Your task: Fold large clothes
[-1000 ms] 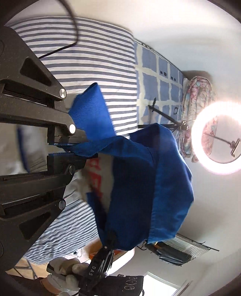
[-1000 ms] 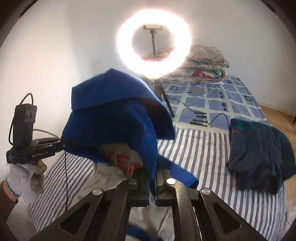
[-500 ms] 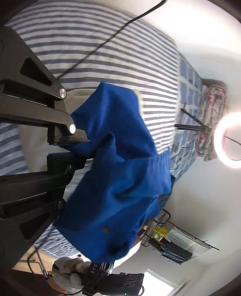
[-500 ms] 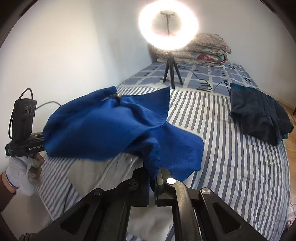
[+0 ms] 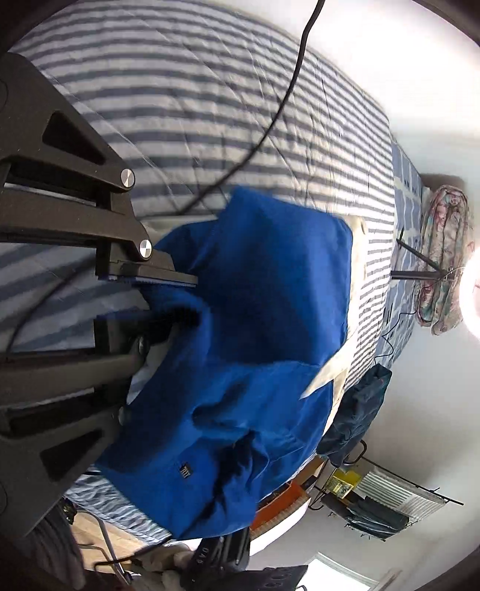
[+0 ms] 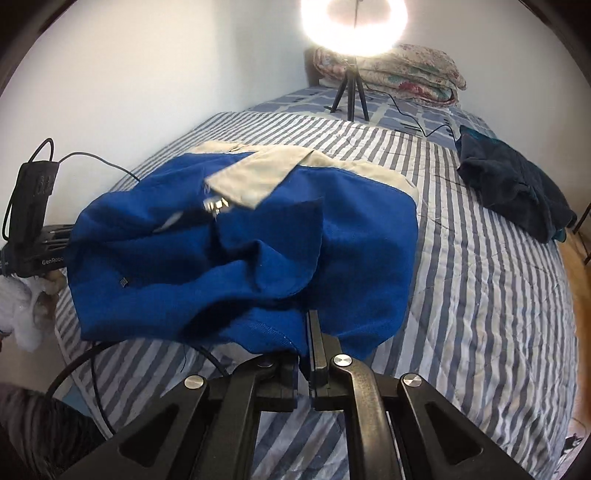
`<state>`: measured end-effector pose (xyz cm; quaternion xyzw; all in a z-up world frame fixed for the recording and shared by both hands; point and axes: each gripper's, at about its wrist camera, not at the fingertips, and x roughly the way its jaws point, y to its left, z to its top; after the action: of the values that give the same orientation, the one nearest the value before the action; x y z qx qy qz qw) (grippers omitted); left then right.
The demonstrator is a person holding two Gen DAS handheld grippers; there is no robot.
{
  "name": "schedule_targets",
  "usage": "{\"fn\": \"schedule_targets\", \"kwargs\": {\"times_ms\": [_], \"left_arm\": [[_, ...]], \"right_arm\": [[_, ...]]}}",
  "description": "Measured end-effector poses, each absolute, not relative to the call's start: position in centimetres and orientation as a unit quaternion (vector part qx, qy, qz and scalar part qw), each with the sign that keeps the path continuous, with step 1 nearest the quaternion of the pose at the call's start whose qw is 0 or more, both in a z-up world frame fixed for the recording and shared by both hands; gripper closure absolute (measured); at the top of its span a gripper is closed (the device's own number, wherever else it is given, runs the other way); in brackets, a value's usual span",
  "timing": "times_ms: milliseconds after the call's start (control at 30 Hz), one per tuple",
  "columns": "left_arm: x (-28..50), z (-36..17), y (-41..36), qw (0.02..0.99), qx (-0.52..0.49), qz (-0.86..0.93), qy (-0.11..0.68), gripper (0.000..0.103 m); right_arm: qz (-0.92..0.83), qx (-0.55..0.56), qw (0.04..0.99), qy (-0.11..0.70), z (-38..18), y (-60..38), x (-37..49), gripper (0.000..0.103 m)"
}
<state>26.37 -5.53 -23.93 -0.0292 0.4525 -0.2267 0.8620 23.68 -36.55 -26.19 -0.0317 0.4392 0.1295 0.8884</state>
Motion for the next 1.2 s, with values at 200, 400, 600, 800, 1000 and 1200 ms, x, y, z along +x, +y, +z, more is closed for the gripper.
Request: {"fn": "schedule_targets", "kwargs": {"times_ms": [200, 400, 600, 800, 1000, 1200], "left_arm": [[23.9, -21.9, -2.8, 0.86, -0.036, -0.233, 0.453, 0.077], [22.9, -17.6, -0.5, 0.87, -0.061, -0.239, 0.426, 0.068], [23.4, -13.3, 1.7, 0.876, -0.124, -0.245, 0.396, 0.031], [28.3, -16.1, 3.1, 0.838, -0.216, -0.229, 0.445, 0.03], [33.5, -21.6, 3.0, 0.793, -0.294, -0.208, 0.491, 0.03], [36.6, -25.5, 1.9, 0.765, -0.322, -0.199, 0.521, 0.051]], "right_arm": [[0.131, -0.043, 0.896, 0.423, -23.2, -37.4, 20.8, 0.082], [0.129, -0.036, 0.917, 0.377, -18.0, -38.7, 16.8, 0.075], [0.132, -0.021, 0.93, 0.342, -13.2, -40.2, 14.3, 0.045], [0.133, 0.027, 0.926, 0.353, -14.0, -42.0, 14.9, 0.032], [0.122, 0.093, 0.902, 0.405, -19.7, -43.5, 19.8, 0.032], [0.121, 0.185, 0.873, 0.435, -25.0, -45.1, 25.2, 0.032]]}}
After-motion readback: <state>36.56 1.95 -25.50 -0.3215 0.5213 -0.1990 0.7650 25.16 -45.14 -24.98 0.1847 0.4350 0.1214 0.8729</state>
